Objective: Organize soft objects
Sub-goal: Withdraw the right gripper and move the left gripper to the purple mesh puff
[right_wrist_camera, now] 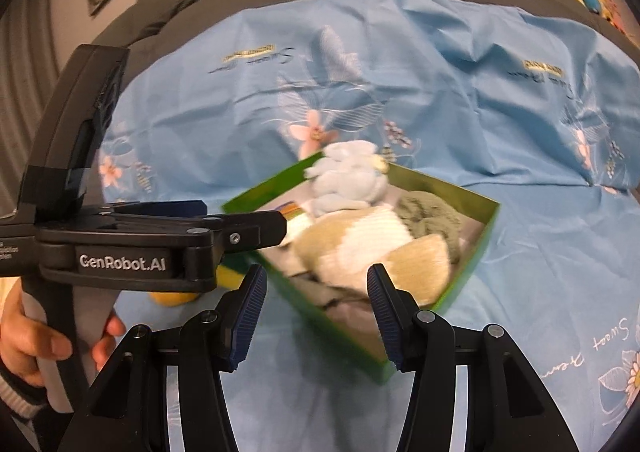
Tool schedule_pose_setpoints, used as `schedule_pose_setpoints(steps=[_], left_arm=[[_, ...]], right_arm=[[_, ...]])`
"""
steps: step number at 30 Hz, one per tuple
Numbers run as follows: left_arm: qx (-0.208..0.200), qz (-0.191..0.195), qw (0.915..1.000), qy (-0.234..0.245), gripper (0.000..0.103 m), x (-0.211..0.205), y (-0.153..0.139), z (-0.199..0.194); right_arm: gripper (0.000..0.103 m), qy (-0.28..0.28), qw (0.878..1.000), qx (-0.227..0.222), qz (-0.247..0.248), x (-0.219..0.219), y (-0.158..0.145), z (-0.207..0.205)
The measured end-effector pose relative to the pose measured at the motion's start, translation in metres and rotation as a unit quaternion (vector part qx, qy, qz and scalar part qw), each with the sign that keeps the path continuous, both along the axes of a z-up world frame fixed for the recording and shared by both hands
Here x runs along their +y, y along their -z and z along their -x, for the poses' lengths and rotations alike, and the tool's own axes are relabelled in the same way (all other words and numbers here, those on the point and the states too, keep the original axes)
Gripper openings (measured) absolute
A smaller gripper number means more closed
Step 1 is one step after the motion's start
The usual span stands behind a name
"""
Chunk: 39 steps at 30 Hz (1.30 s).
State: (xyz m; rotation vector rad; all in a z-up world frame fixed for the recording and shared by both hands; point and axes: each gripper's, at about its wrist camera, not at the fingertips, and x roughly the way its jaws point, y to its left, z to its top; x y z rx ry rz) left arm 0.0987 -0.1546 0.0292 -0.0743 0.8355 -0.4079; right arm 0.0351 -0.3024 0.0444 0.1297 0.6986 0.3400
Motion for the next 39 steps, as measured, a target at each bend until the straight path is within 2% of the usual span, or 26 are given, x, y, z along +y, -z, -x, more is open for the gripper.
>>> schedule_pose_setpoints(steps=[7, 14, 24, 30, 36, 39], left_arm=[[-0.013, -0.011, 0.9995, -0.025, 0.102, 0.031, -0.003, 0.031], [-0.02, -0.031, 0.9966, -0.074, 0.102, 0.078, 0.002, 0.055], [-0.02, -0.053, 0.9869, -0.151, 0.102, 0.157, 0.019, 0.069], [-0.008, -0.059, 0.9773, -0.203, 0.102, 0.209, 0.041, 0.062], [0.032, -0.058, 0.9603, -0.271, 0.102, 0.268, 0.076, 0.045], [0.037, -0.062, 0.9548, -0.288, 0.102, 0.284, 0.085, 0.04]], right_arm=[[0.054, -0.03, 1.0, 0.002, 0.002, 0.028, -0.001, 0.019], [0.054, -0.078, 0.997, 0.01, -0.002, 0.068, 0.009, 0.035], [0.054, -0.117, 0.993, 0.002, -0.006, 0.131, 0.015, 0.044], [0.054, -0.117, 0.993, 0.004, -0.009, 0.151, 0.014, 0.038], [0.054, -0.124, 0.992, 0.016, 0.008, 0.167, 0.022, 0.036], [0.054, -0.127, 0.991, 0.025, 0.015, 0.172, 0.027, 0.033]])
